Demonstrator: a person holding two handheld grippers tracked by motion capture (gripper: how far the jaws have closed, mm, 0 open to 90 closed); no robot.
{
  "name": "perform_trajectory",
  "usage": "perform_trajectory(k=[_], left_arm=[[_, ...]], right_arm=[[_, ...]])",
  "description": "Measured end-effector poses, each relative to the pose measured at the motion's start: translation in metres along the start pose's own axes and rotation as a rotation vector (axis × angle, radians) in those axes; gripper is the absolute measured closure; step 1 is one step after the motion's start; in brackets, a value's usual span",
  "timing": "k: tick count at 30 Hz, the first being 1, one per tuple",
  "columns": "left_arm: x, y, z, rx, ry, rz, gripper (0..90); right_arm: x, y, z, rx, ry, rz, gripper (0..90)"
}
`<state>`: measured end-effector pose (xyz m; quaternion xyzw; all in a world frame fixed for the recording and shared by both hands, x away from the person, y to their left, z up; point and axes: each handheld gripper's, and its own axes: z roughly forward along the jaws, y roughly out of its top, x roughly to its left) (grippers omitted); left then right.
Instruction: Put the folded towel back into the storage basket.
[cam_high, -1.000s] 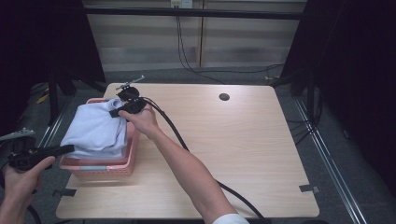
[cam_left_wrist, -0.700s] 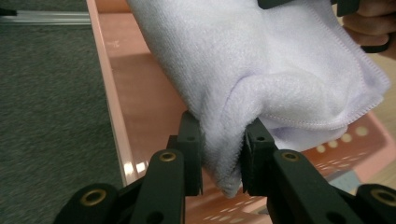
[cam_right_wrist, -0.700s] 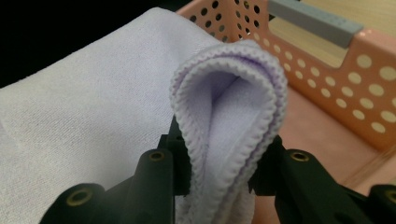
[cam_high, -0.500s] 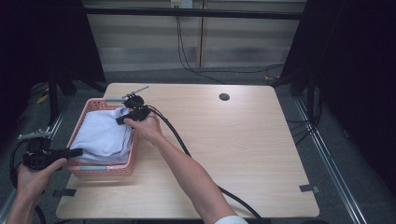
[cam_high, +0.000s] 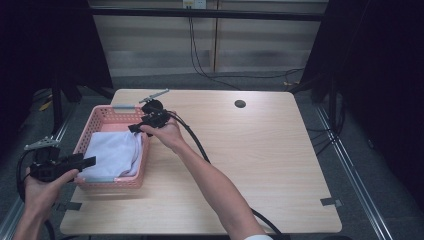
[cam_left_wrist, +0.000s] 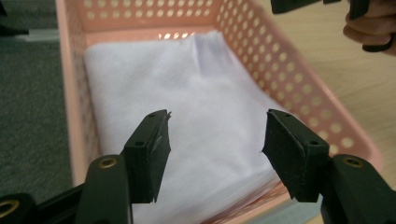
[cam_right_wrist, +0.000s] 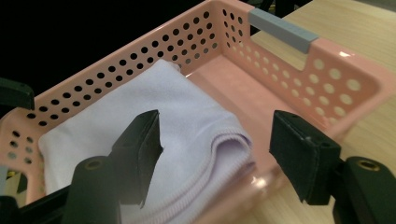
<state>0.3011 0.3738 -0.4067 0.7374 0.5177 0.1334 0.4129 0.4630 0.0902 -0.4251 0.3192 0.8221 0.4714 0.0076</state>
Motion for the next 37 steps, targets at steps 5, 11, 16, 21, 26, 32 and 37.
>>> perform_trajectory(k=[5,11,16,21,26,32,37], left_arm=[[-0.030,0.001,0.005,-0.008,-0.024,0.040,40.5],[-0.067,-0.004,0.022,-0.005,-0.036,0.063,37.4],[-0.099,-0.004,0.039,0.008,-0.062,0.090,29.9],[-0.133,-0.004,0.047,-0.008,-0.110,0.153,28.2],[-0.159,-0.022,0.064,-0.008,-0.139,0.176,27.5],[-0.173,-0.046,0.080,0.030,-0.167,0.177,27.7],[-0.179,-0.052,0.088,0.039,-0.178,0.181,27.6]], right_arm=[[-0.011,-0.012,-0.036,-0.029,-0.001,-0.017,35.0],[-0.021,-0.032,-0.084,-0.063,-0.021,-0.036,34.8],[-0.023,-0.059,-0.122,-0.068,-0.039,-0.053,34.4],[-0.029,-0.088,-0.161,-0.061,-0.077,-0.061,33.8],[-0.031,-0.117,-0.207,-0.082,-0.130,-0.045,33.7],[-0.023,-0.170,-0.252,-0.073,-0.175,-0.033,33.2],[-0.024,-0.207,-0.272,-0.099,-0.191,0.028,31.1]])
